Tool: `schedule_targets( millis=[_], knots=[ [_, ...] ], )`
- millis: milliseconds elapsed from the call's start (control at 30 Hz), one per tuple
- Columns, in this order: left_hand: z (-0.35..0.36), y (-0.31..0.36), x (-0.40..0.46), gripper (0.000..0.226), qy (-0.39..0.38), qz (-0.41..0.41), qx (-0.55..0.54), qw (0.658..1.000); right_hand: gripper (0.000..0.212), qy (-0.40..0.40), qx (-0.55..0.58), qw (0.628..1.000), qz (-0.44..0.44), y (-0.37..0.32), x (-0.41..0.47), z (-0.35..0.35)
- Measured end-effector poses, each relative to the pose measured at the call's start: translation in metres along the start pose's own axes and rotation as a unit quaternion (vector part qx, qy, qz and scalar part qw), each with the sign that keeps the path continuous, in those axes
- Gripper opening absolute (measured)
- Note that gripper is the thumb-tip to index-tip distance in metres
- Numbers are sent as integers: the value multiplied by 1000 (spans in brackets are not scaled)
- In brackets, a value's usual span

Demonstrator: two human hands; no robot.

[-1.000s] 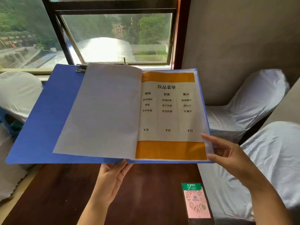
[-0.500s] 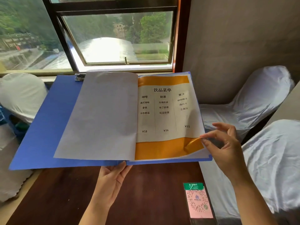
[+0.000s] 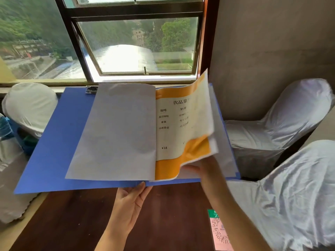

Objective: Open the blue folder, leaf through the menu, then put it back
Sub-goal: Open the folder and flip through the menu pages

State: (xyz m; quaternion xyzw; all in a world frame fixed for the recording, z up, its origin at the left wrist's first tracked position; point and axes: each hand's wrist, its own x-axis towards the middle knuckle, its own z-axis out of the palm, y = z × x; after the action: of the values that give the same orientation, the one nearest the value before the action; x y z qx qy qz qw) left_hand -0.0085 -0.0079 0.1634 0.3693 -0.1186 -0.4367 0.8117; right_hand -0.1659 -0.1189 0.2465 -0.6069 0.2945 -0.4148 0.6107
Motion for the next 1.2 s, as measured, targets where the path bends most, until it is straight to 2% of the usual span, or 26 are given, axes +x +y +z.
schedule_targets(
  millis=[33,100,167,233,333,500,567,667,733,800,867,900,933,1000,1067,1200],
  knots=[
    [2,-1,0,44,-3,3,2,1000,33,-30,-92,994,-51,3,-1,10],
    [6,-2,0,44,-5,1,7,1000,43,-79,-260,952,-141,9,-3,27],
    [10,-3,-1,41,-16,-4,15,1000,51,-109,-360,907,-192,18,-4,44],
    [12,-3,-3,37,-26,-2,27,999,57,-133,-396,882,-218,25,-6,58],
    [13,0,-5,39,-29,9,49,998,56,-185,-410,867,-214,34,-8,65],
    [9,1,-5,44,-31,-2,38,999,42,-169,-472,827,-255,38,-8,67],
    [9,2,-5,44,-37,-6,28,999,41,-184,-444,842,-245,35,-7,64],
    [8,2,-2,43,-39,-10,11,999,39,-191,-362,884,-225,24,-2,49],
    [4,4,0,42,-20,-14,5,1000,41,-110,-348,898,-243,16,2,29],
    [-1,7,1,42,-5,-16,4,1000,44,21,-390,884,-259,13,9,-2],
    [-3,10,2,41,-1,-13,0,1000,59,113,-450,864,-197,13,16,-36],
    [-4,10,3,41,1,-12,-5,1000,68,114,-447,876,-141,13,17,-53],
    [-4,11,4,41,5,-10,-11,1000,73,87,-405,907,-81,12,18,-69],
    [-5,11,7,41,11,-3,-20,1000,69,-8,-253,967,17,8,16,-88],
    [-6,13,9,42,6,6,-21,1000,59,-52,-210,976,27,8,15,-100],
    [-8,14,10,38,-3,11,-13,1000,46,-28,-187,982,19,13,13,-102]
  ],
)
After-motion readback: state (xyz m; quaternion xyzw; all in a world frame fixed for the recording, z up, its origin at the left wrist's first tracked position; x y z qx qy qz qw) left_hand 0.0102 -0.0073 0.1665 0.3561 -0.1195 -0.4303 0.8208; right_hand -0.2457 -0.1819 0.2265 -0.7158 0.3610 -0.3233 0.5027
